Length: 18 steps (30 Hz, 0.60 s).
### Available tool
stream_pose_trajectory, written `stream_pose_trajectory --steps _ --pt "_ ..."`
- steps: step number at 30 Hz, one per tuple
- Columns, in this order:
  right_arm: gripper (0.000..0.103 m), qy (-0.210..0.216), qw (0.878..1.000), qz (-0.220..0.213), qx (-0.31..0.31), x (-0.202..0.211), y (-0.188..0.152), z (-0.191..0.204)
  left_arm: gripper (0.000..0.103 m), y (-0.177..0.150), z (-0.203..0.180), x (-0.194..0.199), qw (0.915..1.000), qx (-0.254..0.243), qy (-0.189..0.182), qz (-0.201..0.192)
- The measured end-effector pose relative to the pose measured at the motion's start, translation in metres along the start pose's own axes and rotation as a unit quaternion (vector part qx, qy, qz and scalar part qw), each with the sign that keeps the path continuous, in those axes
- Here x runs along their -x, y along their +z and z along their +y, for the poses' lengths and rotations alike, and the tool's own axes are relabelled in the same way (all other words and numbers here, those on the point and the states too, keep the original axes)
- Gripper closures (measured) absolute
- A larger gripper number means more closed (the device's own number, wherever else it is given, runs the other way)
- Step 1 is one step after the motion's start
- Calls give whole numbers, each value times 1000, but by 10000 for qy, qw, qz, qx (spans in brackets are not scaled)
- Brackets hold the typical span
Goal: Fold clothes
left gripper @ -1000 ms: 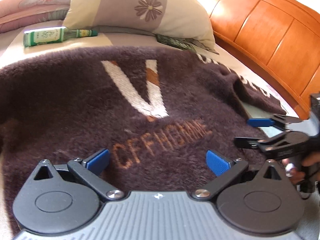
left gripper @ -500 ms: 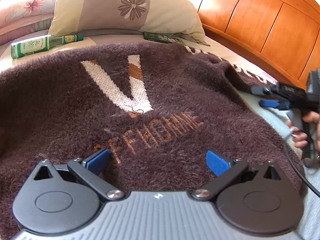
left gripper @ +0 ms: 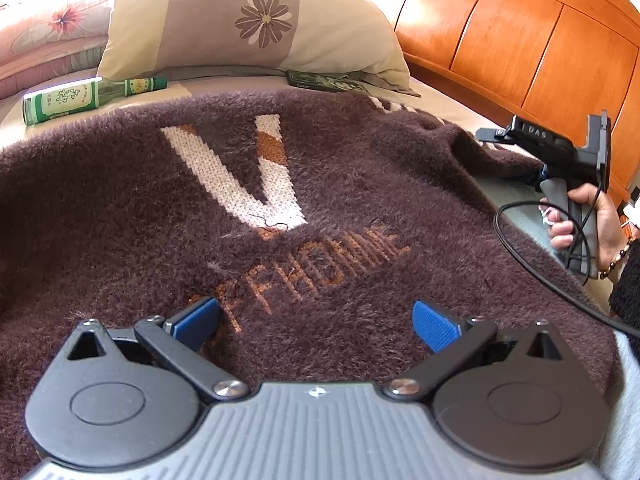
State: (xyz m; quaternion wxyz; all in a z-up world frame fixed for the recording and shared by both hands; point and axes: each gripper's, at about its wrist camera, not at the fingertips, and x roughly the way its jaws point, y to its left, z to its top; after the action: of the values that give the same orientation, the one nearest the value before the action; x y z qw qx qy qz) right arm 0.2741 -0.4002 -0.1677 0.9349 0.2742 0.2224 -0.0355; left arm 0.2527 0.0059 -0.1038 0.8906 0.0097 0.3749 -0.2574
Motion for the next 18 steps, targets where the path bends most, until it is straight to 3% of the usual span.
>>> stream_pose_trajectory --steps 4,8,14,18 --pt "0 339 9974 -93 -628 9 15 -22 1 0 0 0 10000 19 12 -22" --pt "0 331 9939 -333 -999 14 34 -48 1 0 2 -1 10000 65 -21 -72" --pt "0 -191 9914 -809 -1009 16 67 -84 1 -1 0 -3 9999 -28 30 -116" --pt "0 -834 9816 -1147 -1280 32 73 -102 1 -2 -2 -4 9998 -115 64 -127"
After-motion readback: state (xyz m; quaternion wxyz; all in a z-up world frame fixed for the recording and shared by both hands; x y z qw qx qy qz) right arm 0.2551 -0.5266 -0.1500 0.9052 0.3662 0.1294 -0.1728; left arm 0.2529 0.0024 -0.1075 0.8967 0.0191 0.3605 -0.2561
